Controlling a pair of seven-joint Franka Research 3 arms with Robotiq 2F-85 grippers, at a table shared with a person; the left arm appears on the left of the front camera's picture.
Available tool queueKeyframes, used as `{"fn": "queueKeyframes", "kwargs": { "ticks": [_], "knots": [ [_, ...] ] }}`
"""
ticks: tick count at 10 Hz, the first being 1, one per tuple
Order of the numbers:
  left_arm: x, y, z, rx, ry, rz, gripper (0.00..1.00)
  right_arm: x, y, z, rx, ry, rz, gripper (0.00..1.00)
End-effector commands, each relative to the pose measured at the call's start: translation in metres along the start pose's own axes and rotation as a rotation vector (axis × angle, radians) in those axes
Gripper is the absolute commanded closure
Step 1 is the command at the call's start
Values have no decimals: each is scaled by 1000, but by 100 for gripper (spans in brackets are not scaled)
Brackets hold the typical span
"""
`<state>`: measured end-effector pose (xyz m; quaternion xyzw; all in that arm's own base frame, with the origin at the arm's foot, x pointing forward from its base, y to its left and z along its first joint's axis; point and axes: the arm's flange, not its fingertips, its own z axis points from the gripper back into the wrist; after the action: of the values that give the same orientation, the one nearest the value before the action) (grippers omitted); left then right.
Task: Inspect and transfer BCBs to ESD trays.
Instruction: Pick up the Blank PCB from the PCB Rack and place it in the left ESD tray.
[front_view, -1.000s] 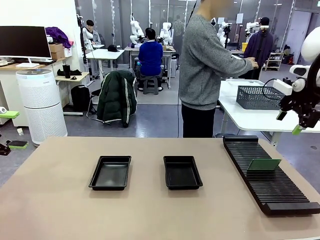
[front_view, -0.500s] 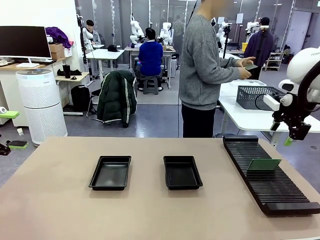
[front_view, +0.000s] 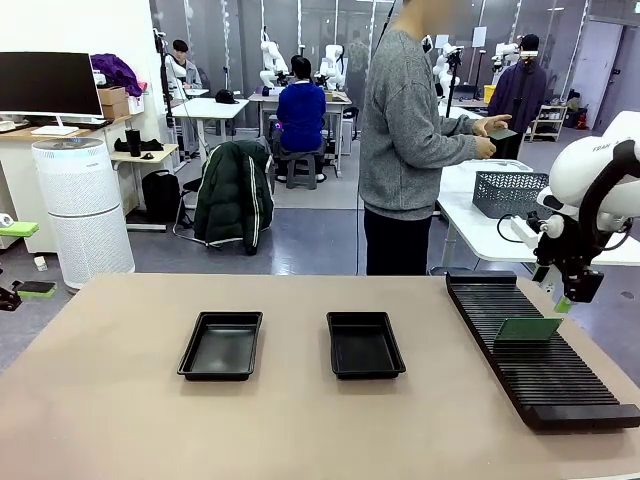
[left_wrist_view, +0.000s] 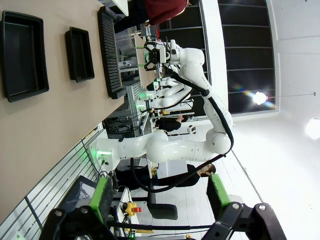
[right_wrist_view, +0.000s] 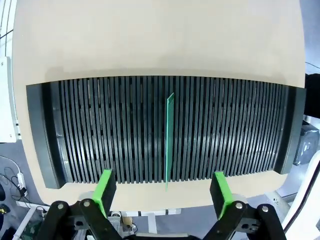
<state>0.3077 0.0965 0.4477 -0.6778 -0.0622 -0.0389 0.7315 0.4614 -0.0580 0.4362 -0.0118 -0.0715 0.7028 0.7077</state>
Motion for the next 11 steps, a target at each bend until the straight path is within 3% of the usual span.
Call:
{"fn": "queueKeyframes", "kwargs": {
  "ticks": [1, 8, 11],
  "knots": [
    [-2, 0, 1, 1, -1, 0, 0, 6, 4, -12, -23, 39, -15, 0],
    [-2, 0, 1, 1, -1, 0, 0, 10, 13, -52, -88, 57, -41, 0],
    [-2, 0, 1, 1, -1, 0, 0, 5, 15, -62, -96, 23, -44, 0]
  ]
}}
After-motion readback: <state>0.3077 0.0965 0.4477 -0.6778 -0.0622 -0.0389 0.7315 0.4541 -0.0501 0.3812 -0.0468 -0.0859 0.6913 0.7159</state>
